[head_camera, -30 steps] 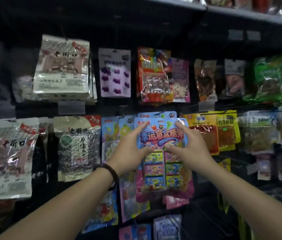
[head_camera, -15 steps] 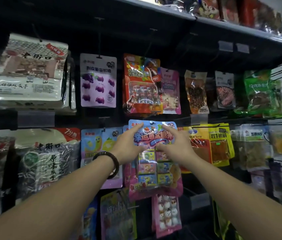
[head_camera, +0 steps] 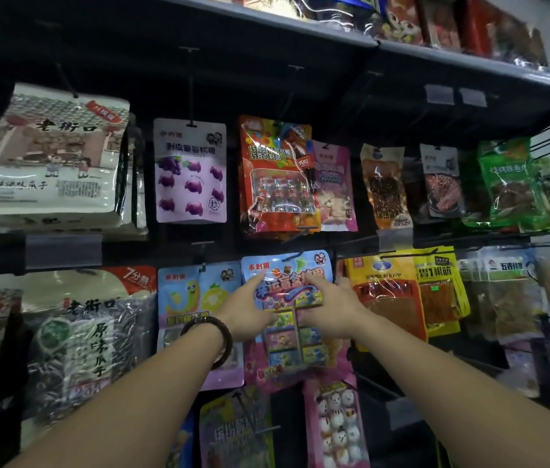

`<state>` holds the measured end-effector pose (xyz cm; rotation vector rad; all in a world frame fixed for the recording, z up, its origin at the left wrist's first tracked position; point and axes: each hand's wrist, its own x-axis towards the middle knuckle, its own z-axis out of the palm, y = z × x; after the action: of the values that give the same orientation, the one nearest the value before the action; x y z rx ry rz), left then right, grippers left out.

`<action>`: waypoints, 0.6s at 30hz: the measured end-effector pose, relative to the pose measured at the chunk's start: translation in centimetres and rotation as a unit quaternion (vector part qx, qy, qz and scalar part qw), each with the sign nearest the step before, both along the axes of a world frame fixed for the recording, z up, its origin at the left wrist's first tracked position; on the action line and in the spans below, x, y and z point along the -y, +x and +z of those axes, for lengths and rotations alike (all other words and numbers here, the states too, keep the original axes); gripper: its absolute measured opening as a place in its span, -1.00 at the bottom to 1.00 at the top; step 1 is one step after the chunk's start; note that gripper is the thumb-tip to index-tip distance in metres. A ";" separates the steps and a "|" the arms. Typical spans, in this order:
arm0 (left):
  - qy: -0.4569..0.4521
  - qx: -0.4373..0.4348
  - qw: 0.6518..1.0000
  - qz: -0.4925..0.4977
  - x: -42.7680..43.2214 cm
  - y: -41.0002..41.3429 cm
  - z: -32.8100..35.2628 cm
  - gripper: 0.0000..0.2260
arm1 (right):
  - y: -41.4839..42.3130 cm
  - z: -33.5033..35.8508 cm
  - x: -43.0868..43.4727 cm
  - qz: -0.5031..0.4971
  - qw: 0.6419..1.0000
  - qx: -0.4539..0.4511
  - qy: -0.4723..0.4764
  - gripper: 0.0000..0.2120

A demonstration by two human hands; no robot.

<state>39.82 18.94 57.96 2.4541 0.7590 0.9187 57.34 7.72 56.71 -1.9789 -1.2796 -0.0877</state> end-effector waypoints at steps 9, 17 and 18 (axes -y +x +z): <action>0.090 -0.072 0.993 0.037 3.0 -4.8 -1.1 -0.29 | -2.9 -1.7 3.1 0.006 0.998 0.067 -0.017 -0.20; 0.176 -0.153 0.971 0.042 8.3 -13.1 -5.1 -0.55 | -9.7 -5.4 6.8 0.046 0.993 0.105 -0.019 -0.36; 0.172 -0.151 0.973 0.035 9.1 -14.2 -5.9 -0.56 | -10.8 -6.1 7.4 0.055 0.993 0.102 -0.016 -0.38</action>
<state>25.64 9.81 52.10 2.9363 0.8522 0.7603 46.57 0.32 50.63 -1.9606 -1.5265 -0.2208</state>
